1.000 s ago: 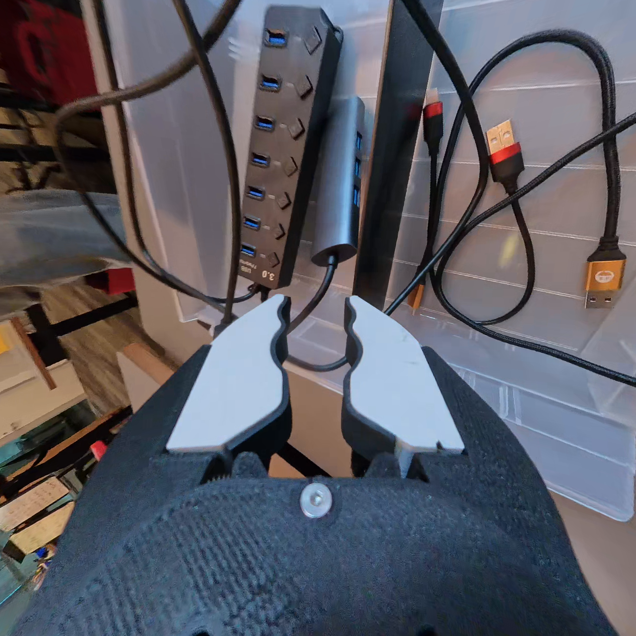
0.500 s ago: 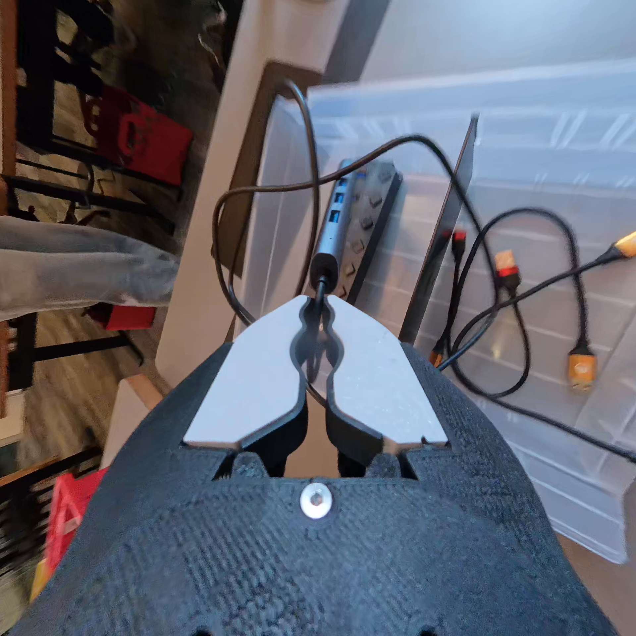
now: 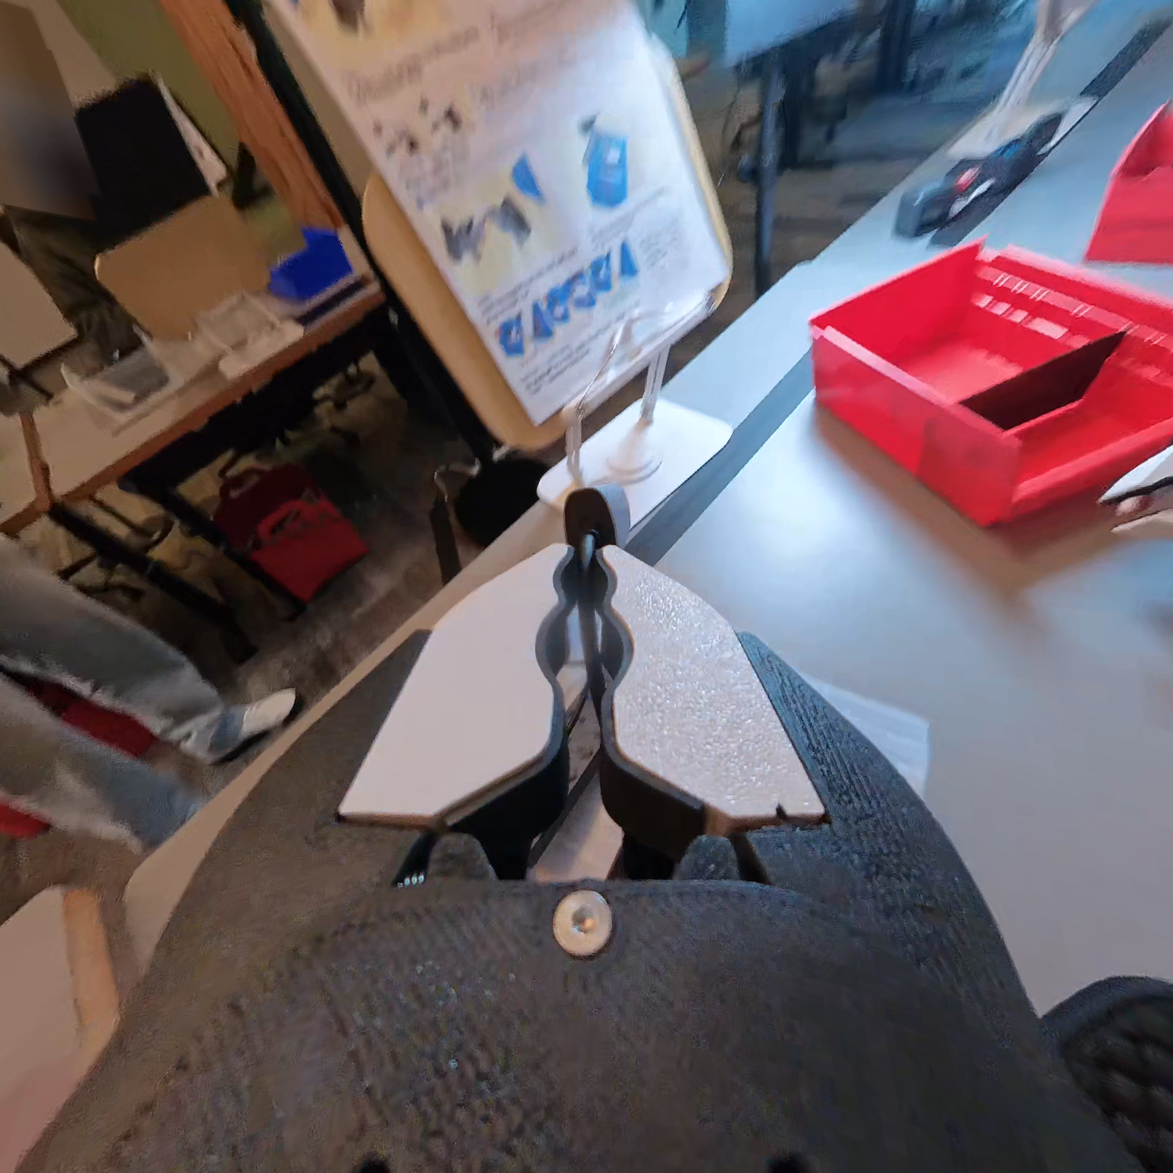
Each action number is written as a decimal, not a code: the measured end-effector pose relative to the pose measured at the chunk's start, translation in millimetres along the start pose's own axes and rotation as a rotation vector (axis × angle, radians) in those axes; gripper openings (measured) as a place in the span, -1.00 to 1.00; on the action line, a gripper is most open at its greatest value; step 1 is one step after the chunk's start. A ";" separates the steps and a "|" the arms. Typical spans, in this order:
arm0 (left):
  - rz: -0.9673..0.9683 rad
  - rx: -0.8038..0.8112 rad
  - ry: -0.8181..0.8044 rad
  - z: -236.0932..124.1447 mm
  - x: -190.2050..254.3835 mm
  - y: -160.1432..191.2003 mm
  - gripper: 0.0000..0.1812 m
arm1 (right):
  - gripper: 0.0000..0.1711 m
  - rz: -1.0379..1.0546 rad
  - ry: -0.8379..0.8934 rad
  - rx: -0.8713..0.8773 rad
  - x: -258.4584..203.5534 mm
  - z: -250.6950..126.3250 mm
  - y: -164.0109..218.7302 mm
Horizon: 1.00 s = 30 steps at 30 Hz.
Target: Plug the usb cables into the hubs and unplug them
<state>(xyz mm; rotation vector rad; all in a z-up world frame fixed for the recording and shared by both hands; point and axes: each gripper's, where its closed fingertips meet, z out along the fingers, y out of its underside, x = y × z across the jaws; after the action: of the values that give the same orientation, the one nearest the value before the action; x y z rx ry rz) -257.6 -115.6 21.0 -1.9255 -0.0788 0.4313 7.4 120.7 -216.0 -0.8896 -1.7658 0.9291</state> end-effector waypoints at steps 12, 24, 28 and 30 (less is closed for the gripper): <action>-0.275 0.526 0.475 23.6 204.8 -41.7 -0.95 | -0.59 0.378 -0.362 0.408 -40.8 2.2 -119.0; -0.144 0.478 0.764 68.0 315.9 41.3 -0.96 | -0.80 0.418 -0.512 0.627 -45.6 -19.4 -138.7; -0.040 0.410 0.713 72.2 319.0 51.7 -0.92 | -0.81 0.224 -0.442 0.594 -53.6 -21.7 -134.1; -0.013 0.404 0.677 71.7 316.4 51.3 -0.80 | -0.80 0.138 -0.404 0.592 -56.5 -23.7 -135.2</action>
<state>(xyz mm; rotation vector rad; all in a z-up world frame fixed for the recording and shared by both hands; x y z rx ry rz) 5.6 8.5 -131.4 -1.5772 0.4077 -0.2182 24.2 15.3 -112.7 -0.4575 -1.6120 1.7027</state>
